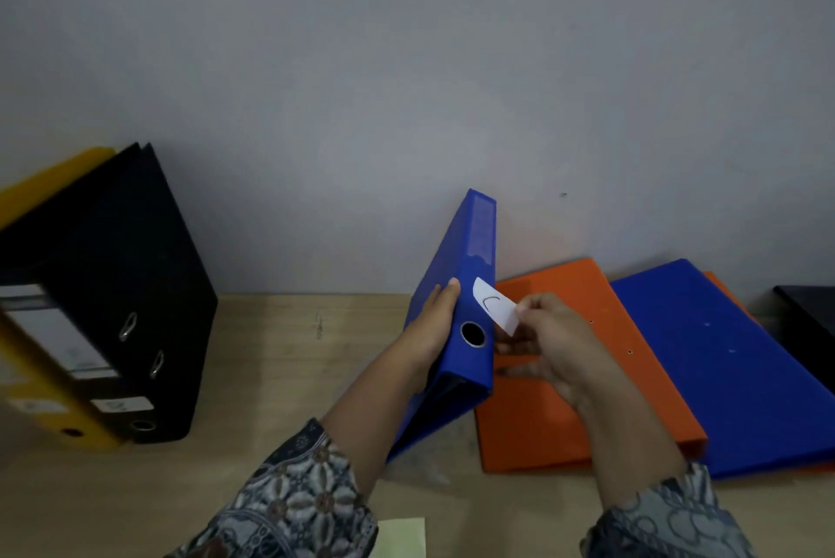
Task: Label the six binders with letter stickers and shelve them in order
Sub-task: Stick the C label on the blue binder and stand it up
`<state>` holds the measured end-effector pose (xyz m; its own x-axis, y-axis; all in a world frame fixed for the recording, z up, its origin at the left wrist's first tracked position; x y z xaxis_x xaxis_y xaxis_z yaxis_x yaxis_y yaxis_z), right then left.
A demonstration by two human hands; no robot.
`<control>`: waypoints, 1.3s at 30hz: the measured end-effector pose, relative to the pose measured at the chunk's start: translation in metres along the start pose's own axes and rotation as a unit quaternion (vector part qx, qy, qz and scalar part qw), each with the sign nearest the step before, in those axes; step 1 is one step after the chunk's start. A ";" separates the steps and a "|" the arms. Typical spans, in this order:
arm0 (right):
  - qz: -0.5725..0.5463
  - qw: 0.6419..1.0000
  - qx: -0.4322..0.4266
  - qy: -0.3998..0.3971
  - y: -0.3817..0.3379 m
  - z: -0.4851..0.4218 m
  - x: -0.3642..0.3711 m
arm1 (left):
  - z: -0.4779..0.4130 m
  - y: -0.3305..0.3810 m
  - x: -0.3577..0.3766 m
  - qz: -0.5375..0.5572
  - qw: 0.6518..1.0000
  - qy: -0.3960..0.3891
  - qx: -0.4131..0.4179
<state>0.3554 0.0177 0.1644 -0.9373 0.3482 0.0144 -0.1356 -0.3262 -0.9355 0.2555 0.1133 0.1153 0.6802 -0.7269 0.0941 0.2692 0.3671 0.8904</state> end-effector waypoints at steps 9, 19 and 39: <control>0.272 0.962 0.026 -0.026 -0.056 -0.006 0.052 | 0.033 0.018 -0.035 0.081 0.990 0.023 0.110; 0.324 0.945 0.045 0.001 -0.060 -0.012 0.078 | 0.047 0.025 -0.044 0.107 0.980 0.026 0.164; 0.245 0.969 0.033 0.021 -0.053 -0.020 0.087 | 0.049 0.035 -0.058 0.122 0.983 0.063 0.125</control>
<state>0.2873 0.0831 0.2082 -0.8807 0.1720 -0.4412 0.3007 -0.5167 -0.8016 0.1924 0.1395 0.1628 0.7868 -0.5521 0.2758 -0.0767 0.3560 0.9313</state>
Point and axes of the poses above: each hand's wrist, its own z-axis away from the middle knuckle, its own x-axis out of the palm, y = z × x, the point moved 6 cm from there along -z, towards the middle knuckle, and after that the axes turned 12 degrees about -y, right-handed, at the moved point
